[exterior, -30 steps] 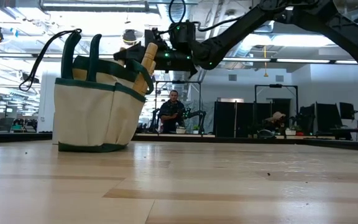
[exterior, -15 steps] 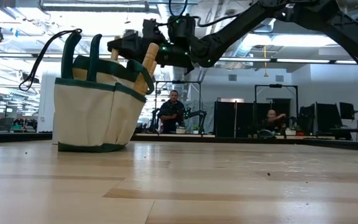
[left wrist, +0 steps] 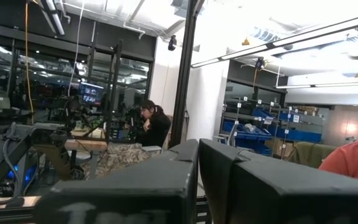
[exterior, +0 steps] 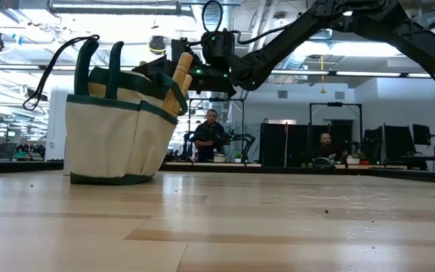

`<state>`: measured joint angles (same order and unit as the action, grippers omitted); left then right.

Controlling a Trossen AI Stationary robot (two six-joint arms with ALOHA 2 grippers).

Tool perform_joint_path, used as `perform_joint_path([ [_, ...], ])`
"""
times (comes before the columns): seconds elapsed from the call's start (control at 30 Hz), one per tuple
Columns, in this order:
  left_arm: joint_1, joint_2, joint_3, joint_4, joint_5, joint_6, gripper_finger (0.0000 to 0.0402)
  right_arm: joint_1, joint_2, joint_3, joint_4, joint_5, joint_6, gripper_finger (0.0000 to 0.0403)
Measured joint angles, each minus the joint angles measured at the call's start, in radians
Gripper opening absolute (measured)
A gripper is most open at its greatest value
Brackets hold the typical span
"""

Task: Pick & Place Garden tools in Gardening bag
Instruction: Put the trowel into the gardening bag

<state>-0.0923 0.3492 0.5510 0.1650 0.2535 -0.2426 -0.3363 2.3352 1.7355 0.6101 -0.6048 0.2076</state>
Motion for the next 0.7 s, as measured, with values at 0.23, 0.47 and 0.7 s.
perform_joint_path([
  [0.23, 0.0, 0.0, 0.0, 0.001, 0.0, 0.0, 0.0003, 0.004, 0.045, 0.0, -0.007, 0.002, 0.005, 0.0061],
  [0.47, 0.0, 0.0, 0.0, 0.0, 0.0, 0.001, 0.0003, 0.005, 0.06, 0.001, 0.008, 0.003, 0.023, 0.0061],
  [0.7, 0.0, 0.0, 0.0, 0.0, 0.001, 0.0, 0.0003, 0.005, 0.06, 0.001, -0.106, 0.033, -0.046, 0.0061],
])
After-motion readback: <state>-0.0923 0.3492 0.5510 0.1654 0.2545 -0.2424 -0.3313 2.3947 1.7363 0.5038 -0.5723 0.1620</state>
